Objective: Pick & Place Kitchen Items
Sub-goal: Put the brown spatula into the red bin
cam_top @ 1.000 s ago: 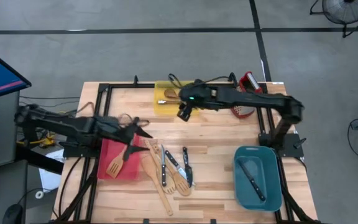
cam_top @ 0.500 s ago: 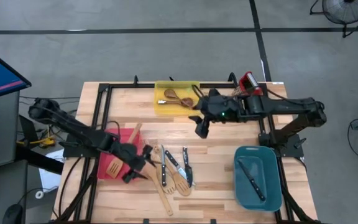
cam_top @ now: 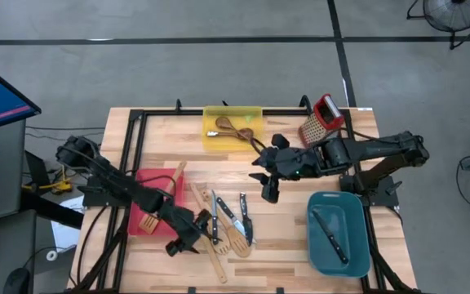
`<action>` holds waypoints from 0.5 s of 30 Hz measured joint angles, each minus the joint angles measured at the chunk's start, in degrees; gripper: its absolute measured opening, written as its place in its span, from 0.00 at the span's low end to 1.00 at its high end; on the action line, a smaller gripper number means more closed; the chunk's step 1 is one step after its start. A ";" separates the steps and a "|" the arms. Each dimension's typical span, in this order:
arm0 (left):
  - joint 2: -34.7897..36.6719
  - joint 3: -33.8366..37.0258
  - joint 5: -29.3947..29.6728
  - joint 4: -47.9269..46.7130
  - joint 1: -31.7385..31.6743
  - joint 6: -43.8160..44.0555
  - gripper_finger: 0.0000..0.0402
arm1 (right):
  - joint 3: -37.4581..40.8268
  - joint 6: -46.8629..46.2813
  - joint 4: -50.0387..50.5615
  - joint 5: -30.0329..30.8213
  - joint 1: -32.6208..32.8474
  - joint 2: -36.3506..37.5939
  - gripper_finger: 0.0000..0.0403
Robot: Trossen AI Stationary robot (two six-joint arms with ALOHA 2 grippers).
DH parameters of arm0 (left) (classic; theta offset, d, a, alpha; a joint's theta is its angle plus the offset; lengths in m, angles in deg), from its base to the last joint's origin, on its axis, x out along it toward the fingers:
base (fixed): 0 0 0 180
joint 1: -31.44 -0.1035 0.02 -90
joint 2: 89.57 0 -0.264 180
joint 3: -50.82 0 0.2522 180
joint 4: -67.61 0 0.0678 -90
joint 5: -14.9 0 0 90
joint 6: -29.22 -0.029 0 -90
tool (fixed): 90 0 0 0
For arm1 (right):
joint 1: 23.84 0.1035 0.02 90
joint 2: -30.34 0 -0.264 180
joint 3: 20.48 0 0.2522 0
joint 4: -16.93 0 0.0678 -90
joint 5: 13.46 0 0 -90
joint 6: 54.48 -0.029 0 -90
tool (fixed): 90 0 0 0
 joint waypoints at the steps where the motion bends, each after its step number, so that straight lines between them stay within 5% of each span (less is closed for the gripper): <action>1: -0.81 -0.87 -1.07 -0.17 -0.06 -1.36 0.65 | 0.01 0.00 0.03 0.00 0.48 0.00 0.44; 15: -4.40 -8.27 -4.81 -0.46 -0.66 -3.59 0.65 | -0.01 -2.14 1.76 -0.02 5.73 0.00 0.44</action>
